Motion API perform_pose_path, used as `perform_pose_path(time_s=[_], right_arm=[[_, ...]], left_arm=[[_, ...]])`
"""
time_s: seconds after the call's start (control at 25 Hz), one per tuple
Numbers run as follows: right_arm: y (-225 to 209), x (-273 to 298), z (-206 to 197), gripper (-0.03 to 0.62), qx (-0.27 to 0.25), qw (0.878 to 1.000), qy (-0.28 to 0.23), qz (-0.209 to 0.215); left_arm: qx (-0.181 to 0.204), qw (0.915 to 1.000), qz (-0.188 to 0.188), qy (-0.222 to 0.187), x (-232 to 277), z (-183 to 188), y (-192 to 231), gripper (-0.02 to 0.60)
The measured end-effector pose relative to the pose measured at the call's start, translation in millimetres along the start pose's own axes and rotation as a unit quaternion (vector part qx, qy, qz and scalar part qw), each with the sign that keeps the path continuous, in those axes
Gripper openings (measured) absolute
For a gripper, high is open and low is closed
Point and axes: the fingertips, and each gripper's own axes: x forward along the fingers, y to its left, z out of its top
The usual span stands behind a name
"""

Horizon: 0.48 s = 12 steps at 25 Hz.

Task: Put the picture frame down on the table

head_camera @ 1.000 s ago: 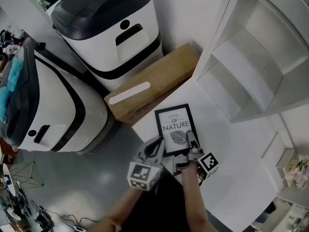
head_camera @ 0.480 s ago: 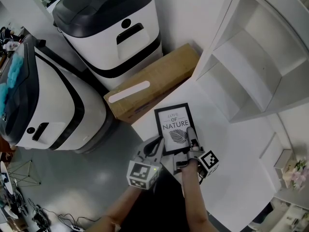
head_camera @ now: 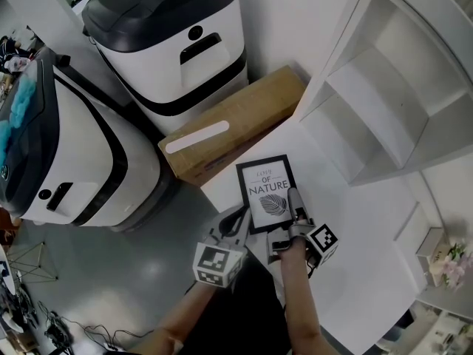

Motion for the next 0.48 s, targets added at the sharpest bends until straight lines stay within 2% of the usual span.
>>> perform_pose_path(time_s=[0.48], right_arm=[[8.8, 2.1, -2.1, 0.432, -0.033, 0.999, 0.015, -0.038]], left_arm=[[-0.002, 1.0, -0.006, -0.004, -4.9, 4.5, -1.4, 0.012]])
